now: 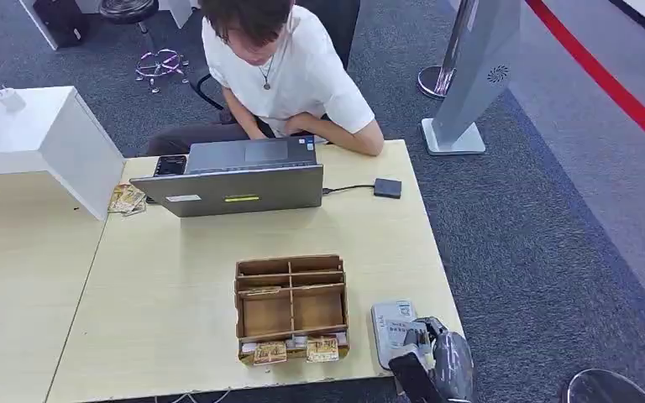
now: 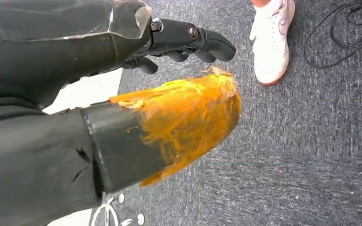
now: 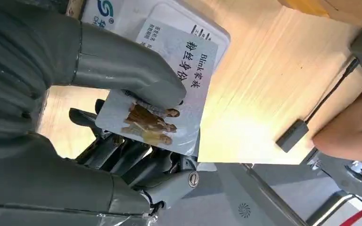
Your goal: Pass the card to the sensor for recognition and then transmit it.
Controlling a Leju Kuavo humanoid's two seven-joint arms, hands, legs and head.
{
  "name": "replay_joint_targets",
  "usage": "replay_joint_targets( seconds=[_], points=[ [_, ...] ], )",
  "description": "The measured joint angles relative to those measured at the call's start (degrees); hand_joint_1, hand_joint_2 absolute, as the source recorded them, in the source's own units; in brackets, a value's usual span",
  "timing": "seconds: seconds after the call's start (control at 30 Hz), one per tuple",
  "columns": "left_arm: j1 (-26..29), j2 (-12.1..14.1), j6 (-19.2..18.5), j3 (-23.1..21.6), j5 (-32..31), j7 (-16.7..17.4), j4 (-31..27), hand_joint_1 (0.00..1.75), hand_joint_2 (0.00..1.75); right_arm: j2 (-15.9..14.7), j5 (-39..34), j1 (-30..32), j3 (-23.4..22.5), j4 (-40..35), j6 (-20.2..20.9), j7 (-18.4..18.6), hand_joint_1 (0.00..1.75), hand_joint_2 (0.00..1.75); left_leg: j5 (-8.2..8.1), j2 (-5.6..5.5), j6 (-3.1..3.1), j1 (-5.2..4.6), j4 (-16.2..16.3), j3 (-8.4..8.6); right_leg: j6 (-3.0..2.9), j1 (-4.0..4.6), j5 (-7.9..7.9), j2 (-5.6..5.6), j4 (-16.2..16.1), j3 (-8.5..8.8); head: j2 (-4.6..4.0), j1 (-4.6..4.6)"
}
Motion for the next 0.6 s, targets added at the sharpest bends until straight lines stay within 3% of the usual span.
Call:
replay_joint_targets(
  seconds=[0.6],
  points=[
    [-0.1, -0.8, -0.2, 0.0, 0.1, -0.6, 0.1, 0.0, 0.0, 0.0, 3.4, -2.1, -2.4, 4.2, -0.2, 1.9, 1.75, 1.75, 0.0, 0.0, 0.0, 0.0, 0.0, 0.01, 0.0, 0.0, 0.0, 0.0, 0.0, 0.0, 0.0, 0.0]
  ],
)
